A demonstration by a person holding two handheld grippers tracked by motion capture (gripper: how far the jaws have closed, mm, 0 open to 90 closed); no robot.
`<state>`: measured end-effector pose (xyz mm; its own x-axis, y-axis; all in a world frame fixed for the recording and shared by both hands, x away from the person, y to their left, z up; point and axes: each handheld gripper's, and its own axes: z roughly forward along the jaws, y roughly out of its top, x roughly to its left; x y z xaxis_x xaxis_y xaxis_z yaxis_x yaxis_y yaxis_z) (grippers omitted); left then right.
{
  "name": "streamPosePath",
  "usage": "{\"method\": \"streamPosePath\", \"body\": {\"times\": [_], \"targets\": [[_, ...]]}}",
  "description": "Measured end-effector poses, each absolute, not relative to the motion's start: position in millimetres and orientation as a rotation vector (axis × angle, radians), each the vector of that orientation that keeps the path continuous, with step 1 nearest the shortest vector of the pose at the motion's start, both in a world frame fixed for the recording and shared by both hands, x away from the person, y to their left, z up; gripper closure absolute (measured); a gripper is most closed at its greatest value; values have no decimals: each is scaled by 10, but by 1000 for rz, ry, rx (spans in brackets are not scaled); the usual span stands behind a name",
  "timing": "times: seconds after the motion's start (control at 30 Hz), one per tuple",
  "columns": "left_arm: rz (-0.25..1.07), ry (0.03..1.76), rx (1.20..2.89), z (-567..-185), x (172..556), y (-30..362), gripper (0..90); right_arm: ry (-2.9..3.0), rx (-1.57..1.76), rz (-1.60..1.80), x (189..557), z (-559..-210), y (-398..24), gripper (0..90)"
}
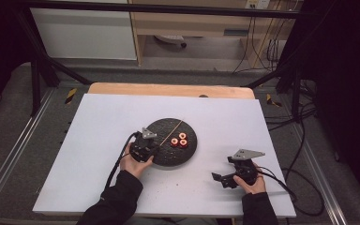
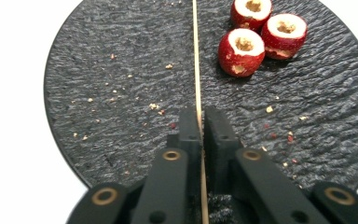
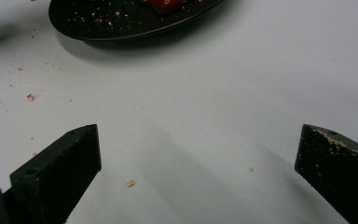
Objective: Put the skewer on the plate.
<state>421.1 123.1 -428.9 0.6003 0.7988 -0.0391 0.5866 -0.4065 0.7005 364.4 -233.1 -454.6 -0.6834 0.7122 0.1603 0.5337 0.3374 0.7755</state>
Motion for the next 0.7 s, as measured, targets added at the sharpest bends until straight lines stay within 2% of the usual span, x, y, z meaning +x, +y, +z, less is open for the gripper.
{"method": "streamPosePath", "body": {"times": [0.33,0.7], "targets": [[410,986,2104,-4103,4039,1503,528,2388,1137,1264,3643,-4538,-2341,10],[408,938,2111,-4131,3828,1978,237,2384,1135,1268,3641,-4532,-2351,8]]}}
